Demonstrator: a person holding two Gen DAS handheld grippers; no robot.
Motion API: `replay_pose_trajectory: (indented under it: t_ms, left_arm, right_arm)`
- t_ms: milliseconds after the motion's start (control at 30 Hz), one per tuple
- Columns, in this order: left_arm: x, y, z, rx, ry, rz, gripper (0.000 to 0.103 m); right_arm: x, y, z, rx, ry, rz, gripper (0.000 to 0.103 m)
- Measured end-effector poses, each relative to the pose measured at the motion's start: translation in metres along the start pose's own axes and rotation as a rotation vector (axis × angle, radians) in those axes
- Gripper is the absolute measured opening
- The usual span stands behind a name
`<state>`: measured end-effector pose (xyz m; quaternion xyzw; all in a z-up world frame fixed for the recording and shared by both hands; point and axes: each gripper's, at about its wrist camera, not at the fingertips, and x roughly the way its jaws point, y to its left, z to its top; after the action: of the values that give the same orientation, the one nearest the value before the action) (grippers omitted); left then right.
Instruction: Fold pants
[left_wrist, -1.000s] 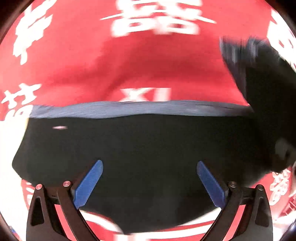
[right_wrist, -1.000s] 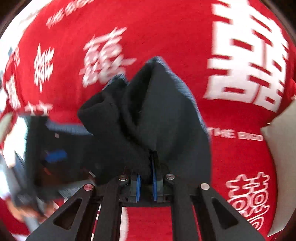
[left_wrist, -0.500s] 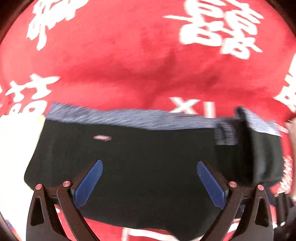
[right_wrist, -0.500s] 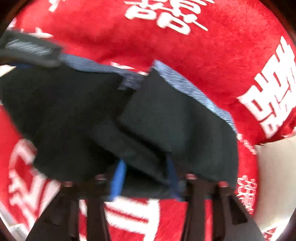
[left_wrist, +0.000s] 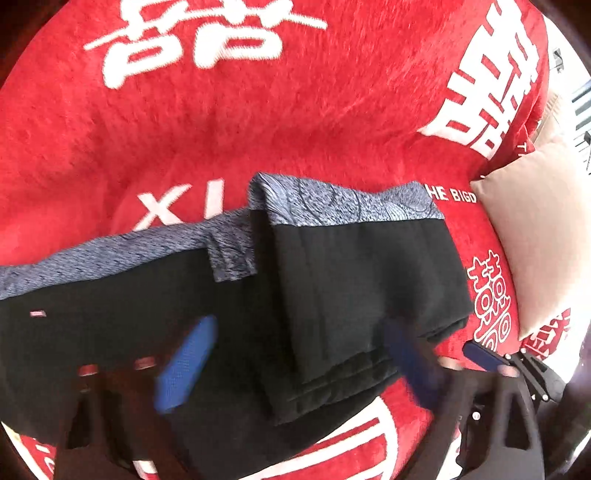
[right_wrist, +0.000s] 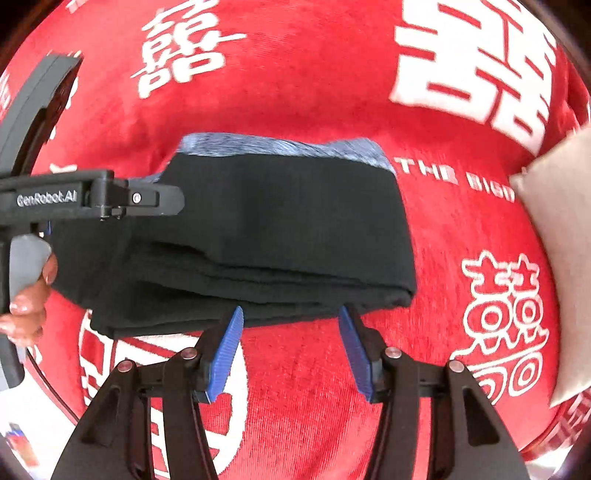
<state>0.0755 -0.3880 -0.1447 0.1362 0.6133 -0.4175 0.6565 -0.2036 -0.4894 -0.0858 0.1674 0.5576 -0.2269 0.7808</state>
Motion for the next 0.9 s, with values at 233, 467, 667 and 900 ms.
replay_pose_trajectory:
  t_ms: [233,467,667,900]
  left_arm:
    - [0.004,-0.013,0.002,-0.004,0.094,-0.079,0.007]
    - [0.007,0.004,-0.034,-0.031,0.144,-0.031,0.006]
    - [0.013,0.003,-0.041,-0.038,0.104,-0.015,0.006]
    - [0.011,0.001,-0.043,-0.042,0.076,0.015,0.006]
  right_arm:
    - [-0.001,-0.024,0.001,0.104,0.028,0.071,0.024]
    - [-0.011,-0.053,0.007,0.158,0.019,0.133,0.024]
    - [0.004,-0.073,0.044,0.222,-0.008,0.173,0.024]
    - [0.061,-0.064,0.064,0.24,0.089,0.238,0.025]
